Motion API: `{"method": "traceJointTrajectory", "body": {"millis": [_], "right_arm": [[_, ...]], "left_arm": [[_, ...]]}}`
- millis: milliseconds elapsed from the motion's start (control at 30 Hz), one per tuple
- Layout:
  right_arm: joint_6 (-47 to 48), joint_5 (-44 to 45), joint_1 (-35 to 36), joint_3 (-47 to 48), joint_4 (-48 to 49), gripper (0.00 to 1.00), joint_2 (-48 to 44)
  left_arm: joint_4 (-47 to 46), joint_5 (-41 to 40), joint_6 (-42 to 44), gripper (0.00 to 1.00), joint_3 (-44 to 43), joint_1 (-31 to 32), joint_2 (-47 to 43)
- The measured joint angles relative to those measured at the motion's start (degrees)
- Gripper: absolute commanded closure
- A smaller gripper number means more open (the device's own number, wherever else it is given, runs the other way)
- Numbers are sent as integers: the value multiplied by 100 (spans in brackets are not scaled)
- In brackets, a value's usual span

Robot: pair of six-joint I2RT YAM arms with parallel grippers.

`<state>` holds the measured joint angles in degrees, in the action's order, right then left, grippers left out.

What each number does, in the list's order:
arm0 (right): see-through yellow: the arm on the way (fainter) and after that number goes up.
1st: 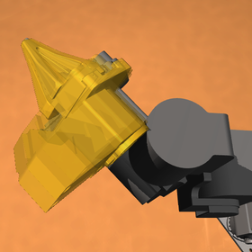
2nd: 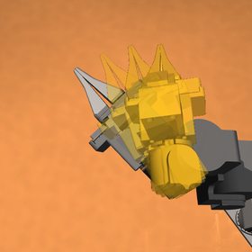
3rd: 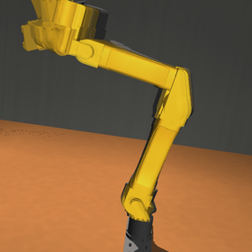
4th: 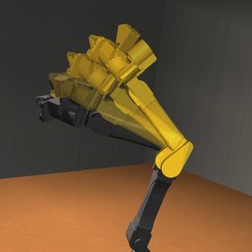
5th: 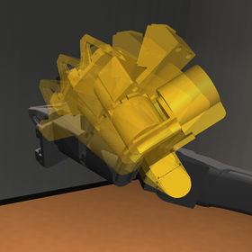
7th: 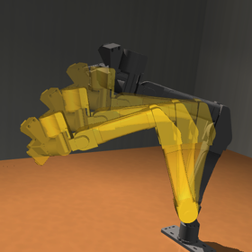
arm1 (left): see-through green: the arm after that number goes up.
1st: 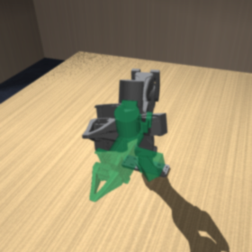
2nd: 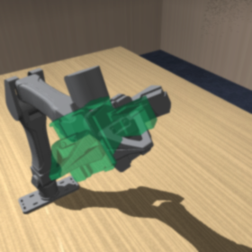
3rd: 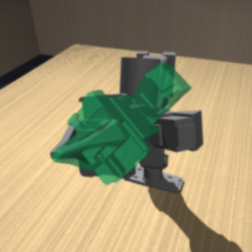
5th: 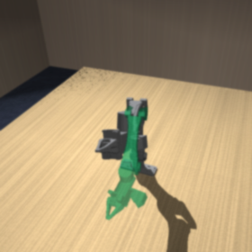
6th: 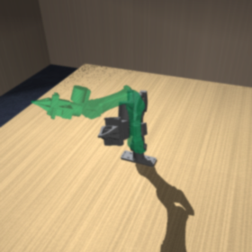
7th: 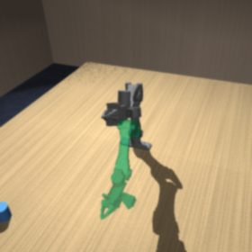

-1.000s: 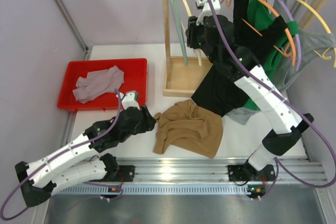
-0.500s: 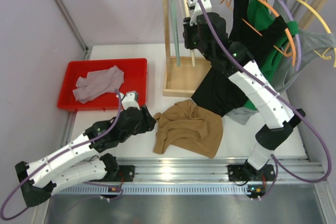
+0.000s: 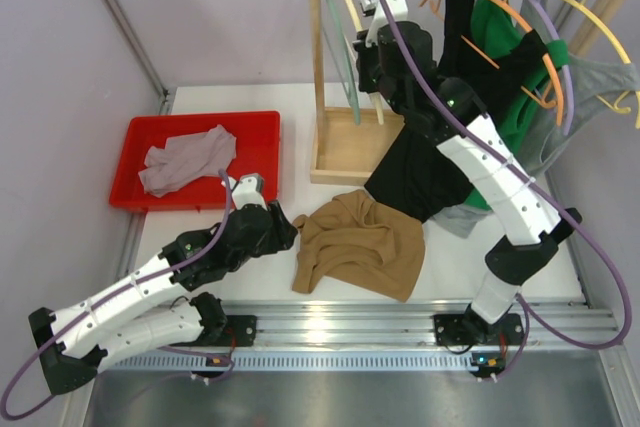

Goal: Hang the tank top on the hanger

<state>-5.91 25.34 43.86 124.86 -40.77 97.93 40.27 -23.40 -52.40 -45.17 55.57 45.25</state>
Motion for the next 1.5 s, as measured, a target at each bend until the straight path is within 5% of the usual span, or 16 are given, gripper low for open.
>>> {"method": "traceJointTrajectory", "body": {"millis": [100, 1500], "right_arm": [[20, 48, 0, 136, -98, 100, 42], [238, 483, 0, -629, 662, 100, -575]], "left_arm": [[0, 0, 0, 46, 0, 0, 0], [2, 0, 0, 46, 0, 0, 0]]}}
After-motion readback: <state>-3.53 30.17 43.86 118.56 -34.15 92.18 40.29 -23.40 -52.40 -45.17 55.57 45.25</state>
